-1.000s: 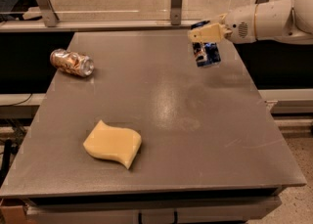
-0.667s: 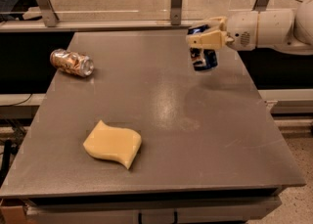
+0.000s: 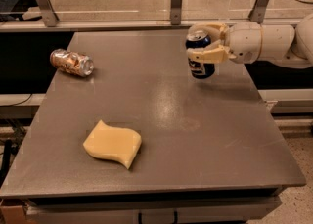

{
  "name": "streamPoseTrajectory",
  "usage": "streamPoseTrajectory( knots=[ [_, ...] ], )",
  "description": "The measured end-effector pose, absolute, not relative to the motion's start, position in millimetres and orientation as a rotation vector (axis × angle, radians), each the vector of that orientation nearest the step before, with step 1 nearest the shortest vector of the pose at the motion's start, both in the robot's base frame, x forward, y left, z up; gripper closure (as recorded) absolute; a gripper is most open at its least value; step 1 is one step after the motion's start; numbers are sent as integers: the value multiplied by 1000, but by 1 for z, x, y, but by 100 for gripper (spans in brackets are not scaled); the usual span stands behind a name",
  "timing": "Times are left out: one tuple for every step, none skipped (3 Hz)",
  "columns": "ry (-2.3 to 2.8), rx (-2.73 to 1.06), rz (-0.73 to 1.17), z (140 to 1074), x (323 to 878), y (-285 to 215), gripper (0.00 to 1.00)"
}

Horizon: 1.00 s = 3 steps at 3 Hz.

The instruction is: Place pepsi can upright

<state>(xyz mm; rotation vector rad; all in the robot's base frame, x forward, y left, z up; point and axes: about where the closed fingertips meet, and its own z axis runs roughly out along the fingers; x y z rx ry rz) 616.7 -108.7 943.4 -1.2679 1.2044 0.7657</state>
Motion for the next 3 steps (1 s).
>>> streamPoseTrajectory(
  knots=[
    [1102,-1263,784,933,609,-113,83],
    [1086,-1224,810,920,607,-123,59],
    [1103,-1188,822,911,607,-132,36]
  ],
)
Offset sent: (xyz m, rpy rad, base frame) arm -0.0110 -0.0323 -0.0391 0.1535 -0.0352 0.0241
